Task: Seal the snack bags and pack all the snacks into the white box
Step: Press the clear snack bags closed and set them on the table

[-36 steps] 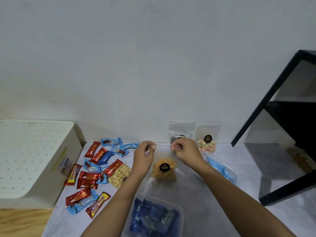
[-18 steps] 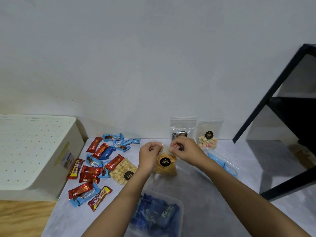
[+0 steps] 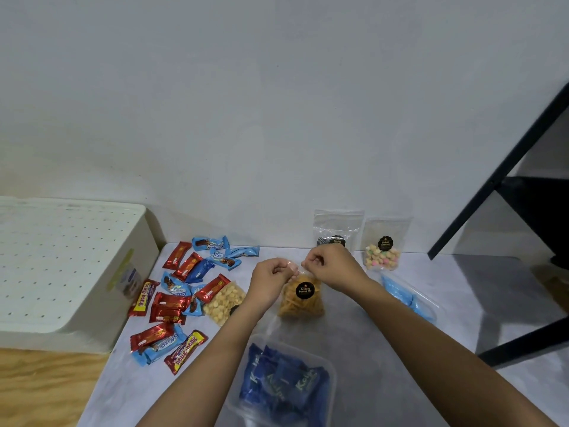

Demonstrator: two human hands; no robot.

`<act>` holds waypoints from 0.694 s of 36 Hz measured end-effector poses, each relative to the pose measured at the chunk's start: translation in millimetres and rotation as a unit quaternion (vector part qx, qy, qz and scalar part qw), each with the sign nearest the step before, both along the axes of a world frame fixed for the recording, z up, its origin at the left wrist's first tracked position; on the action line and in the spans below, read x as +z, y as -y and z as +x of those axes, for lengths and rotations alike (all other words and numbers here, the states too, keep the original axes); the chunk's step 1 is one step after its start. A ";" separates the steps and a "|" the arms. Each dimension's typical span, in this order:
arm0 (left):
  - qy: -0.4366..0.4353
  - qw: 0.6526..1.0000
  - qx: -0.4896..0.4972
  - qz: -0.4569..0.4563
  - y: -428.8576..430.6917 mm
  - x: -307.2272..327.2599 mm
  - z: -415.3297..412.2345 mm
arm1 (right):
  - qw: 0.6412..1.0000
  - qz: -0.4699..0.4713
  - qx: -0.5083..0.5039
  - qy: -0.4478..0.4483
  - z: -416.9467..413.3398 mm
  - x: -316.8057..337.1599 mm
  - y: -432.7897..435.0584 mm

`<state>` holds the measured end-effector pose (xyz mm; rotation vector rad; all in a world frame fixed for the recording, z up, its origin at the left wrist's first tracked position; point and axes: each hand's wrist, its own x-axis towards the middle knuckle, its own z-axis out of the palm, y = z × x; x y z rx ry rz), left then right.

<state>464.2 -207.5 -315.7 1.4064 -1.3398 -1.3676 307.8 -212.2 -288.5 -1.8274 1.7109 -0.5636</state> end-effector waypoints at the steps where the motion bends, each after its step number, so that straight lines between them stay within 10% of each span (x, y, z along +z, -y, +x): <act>1: 0.001 1.000 0.002 0.000 0.6 -0.2 0.4 | 1.000 -0.001 -0.002 0.001 1.9 0.8 0.6; 25: -0.046 0.996 0.075 0.018 9.1 -1.2 -3.9 | 0.993 0.027 0.027 0.112 -27.9 9.2 -10.6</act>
